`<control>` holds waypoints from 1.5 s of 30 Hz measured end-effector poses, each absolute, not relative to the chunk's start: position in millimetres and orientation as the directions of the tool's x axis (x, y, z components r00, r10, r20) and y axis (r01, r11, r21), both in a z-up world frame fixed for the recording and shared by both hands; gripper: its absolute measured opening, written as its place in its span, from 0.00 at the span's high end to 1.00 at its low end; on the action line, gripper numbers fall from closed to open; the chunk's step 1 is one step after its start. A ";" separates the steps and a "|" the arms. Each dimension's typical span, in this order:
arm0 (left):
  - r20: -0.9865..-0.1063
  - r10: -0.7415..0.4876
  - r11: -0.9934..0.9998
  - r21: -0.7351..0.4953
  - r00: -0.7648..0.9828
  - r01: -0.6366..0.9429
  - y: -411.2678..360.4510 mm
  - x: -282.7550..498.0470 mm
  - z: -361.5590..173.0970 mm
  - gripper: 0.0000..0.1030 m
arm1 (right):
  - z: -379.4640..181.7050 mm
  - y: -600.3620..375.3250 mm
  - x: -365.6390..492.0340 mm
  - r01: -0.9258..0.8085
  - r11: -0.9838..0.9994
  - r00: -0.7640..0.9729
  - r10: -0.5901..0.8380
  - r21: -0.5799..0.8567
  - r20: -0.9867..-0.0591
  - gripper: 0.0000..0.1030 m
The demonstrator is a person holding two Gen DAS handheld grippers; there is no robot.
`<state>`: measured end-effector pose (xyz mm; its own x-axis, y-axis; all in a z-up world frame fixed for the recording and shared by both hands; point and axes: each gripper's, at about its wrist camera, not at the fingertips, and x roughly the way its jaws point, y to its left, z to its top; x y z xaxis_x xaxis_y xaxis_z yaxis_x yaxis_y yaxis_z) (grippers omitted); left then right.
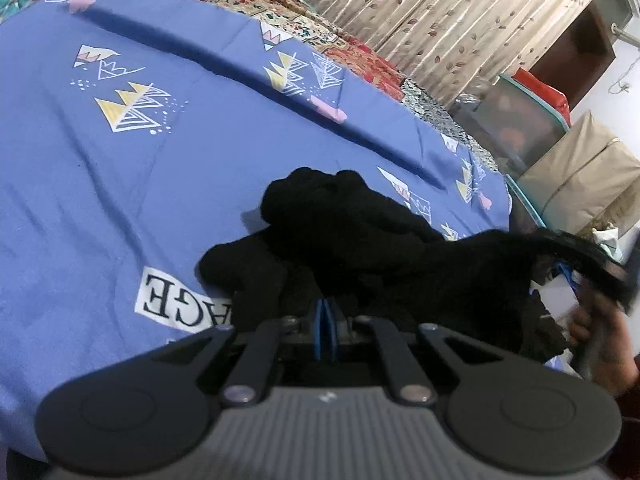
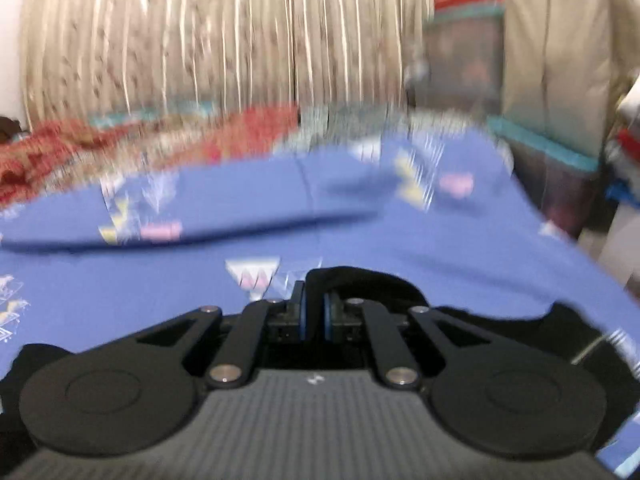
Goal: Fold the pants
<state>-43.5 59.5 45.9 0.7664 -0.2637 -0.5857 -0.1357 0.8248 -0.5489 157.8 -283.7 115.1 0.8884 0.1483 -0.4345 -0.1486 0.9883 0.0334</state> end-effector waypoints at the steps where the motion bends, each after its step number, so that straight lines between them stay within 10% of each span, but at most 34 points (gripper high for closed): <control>1: -0.591 -0.262 0.823 -0.550 0.763 -0.144 61.5 -43.0 44.9 0.96 | 116.9 -287.9 145.6 -0.149 0.989 0.900 0.142 0.017 -0.412 0.90; 12: -0.640 -0.254 0.806 -0.555 0.725 -0.207 74.4 -30.6 31.8 0.91 | 5.7 -347.6 100.7 0.041 0.986 0.662 0.095 0.163 -0.744 0.84; 17: -0.651 -0.249 0.814 -0.542 0.717 -0.209 72.8 -29.5 32.2 0.90 | 24.7 -352.8 95.0 0.073 0.969 0.706 0.118 0.238 -0.698 0.59; 23: -0.645 -0.232 0.809 -0.544 0.728 -0.224 85.7 -28.3 37.8 0.89 | 60.8 -369.7 93.9 0.112 0.958 0.808 0.067 0.265 -0.585 0.59; 33: -0.613 -0.138 0.865 -0.457 0.778 -0.206 116.6 24.6 74.6 0.50 | 57.0 -375.7 109.7 0.126 0.958 0.803 0.055 0.259 -0.594 0.59; 41: -0.639 -0.308 0.862 -0.501 0.705 -0.078 75.5 135.2 57.8 0.08 | 56.9 -388.9 100.7 0.164 0.959 0.792 0.010 0.230 -0.610 0.59; 44: -0.652 -0.385 0.842 -0.538 0.653 -0.040 48.1 164.3 41.2 0.22 | 60.5 -404.5 105.7 0.183 0.959 0.793 -0.013 0.217 -0.609 0.59; 45: -0.679 -0.368 0.867 -0.497 0.636 -0.029 34.8 170.5 37.0 0.59 | 62.6 -408.9 109.6 0.187 0.959 0.793 -0.019 0.214 -0.609 0.59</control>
<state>170.6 34.8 37.0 0.6356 -0.3678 -0.6788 -0.0286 0.8674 -0.4967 109.6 -408.9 62.6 0.7927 -0.0191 -0.6093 0.1872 0.9588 0.2136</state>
